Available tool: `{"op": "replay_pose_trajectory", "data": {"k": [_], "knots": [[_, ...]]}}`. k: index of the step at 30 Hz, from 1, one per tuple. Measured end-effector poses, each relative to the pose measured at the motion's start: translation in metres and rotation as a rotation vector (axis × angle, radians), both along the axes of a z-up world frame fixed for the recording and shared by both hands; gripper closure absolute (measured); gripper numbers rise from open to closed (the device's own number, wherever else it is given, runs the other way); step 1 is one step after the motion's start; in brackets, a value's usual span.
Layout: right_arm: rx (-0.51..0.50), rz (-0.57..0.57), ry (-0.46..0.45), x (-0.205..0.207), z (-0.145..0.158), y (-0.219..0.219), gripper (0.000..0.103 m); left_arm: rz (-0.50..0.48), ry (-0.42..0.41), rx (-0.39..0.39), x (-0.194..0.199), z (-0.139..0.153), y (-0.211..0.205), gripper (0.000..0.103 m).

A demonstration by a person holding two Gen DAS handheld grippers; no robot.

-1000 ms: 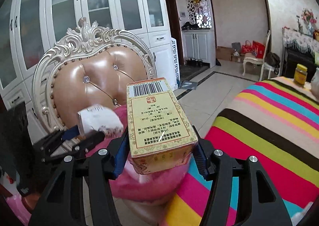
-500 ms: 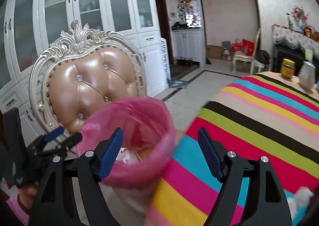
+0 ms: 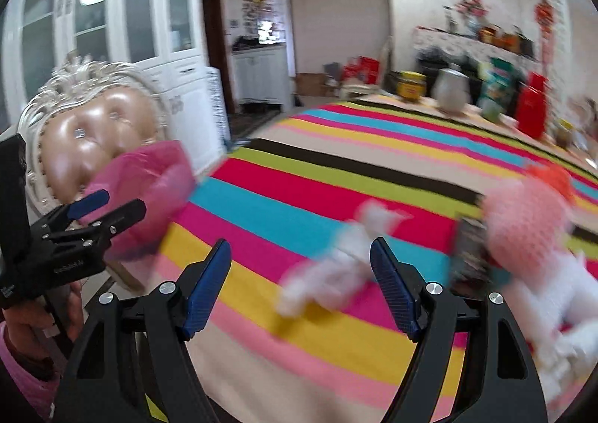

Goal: Collect trash
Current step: 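Return both tools to the table over the remaining trash, then grasp the white tissue with the left tool while the right tool grasps the plastic bag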

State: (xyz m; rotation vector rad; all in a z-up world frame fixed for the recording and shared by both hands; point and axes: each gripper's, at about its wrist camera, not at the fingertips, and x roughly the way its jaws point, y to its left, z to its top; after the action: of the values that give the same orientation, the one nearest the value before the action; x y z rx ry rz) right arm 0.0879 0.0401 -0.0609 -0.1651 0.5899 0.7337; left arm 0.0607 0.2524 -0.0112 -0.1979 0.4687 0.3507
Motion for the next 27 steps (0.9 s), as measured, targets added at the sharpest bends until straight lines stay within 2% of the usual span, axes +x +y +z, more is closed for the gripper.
{"op": "replay_pose_trajectory", "data": {"k": [8, 16, 22, 27], "knots": [[-0.017, -0.215, -0.018, 0.000, -0.007, -0.104, 0.030, -0.184, 0.042, -0.013, 0.050, -0.007, -0.081, 0.005], [-0.020, -0.404, -0.028, 0.003, -0.008, -0.189, 0.030, -0.284, 0.085, -0.055, 0.091, -0.015, -0.130, 0.005], [-0.021, -0.492, 0.010, 0.017, -0.019, -0.223, 0.029, -0.296, 0.122, -0.038, 0.109, -0.021, -0.147, 0.005], [-0.024, -0.510, 0.056, 0.026, -0.033, -0.227, 0.028, -0.288, 0.156, -0.056, 0.113, -0.025, -0.143, 0.005]]}}
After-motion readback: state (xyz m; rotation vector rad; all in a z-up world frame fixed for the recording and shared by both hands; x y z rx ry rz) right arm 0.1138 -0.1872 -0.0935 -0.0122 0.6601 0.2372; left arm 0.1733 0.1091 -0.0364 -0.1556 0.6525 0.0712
